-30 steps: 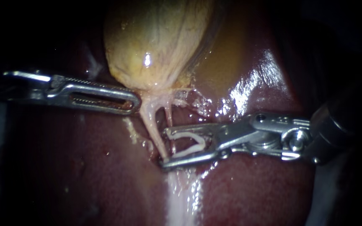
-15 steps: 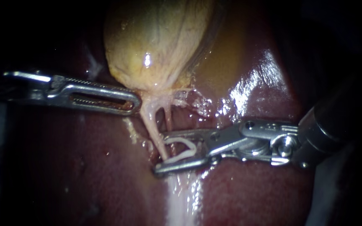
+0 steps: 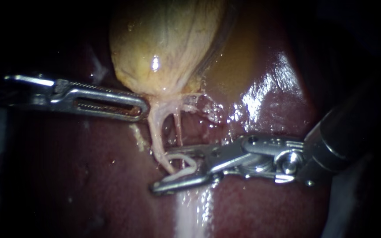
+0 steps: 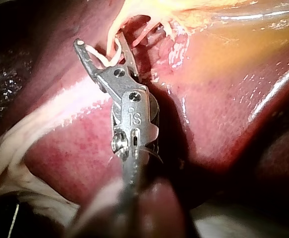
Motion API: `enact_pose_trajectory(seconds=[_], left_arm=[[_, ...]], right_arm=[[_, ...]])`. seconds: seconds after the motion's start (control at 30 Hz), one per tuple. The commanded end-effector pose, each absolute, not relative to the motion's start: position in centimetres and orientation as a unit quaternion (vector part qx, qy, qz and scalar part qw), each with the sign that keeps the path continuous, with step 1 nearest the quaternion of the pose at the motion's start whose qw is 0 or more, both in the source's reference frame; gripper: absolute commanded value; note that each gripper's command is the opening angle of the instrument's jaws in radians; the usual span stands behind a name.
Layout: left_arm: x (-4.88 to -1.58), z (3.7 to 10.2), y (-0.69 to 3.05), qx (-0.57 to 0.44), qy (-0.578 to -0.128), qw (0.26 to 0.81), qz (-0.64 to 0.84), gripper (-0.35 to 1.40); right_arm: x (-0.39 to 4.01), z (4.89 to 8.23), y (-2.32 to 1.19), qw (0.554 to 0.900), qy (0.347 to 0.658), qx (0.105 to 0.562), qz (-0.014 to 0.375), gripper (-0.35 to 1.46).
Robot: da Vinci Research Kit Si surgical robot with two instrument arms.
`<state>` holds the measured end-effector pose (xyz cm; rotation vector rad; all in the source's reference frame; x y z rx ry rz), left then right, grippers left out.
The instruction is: Clipping first clip left tube
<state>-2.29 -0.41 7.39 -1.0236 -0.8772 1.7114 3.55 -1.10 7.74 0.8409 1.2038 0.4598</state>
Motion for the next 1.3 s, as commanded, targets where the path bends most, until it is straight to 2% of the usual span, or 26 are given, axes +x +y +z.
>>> enact_pose_trajectory(seconds=[0.03,1.3], left_arm=[[-2.29,7.40,-0.41,-0.416,-0.357,0.463,0.696,-0.35],[-2.33,7.40,-0.41,-0.416,-0.357,0.463,0.696,-0.35]], right_arm=[[3.56,7.75,-1.11,0.718,0.544,0.381,0.207,0.46],[3.81,7.85,-1.27,0.715,0.538,0.398,0.204,0.44]])
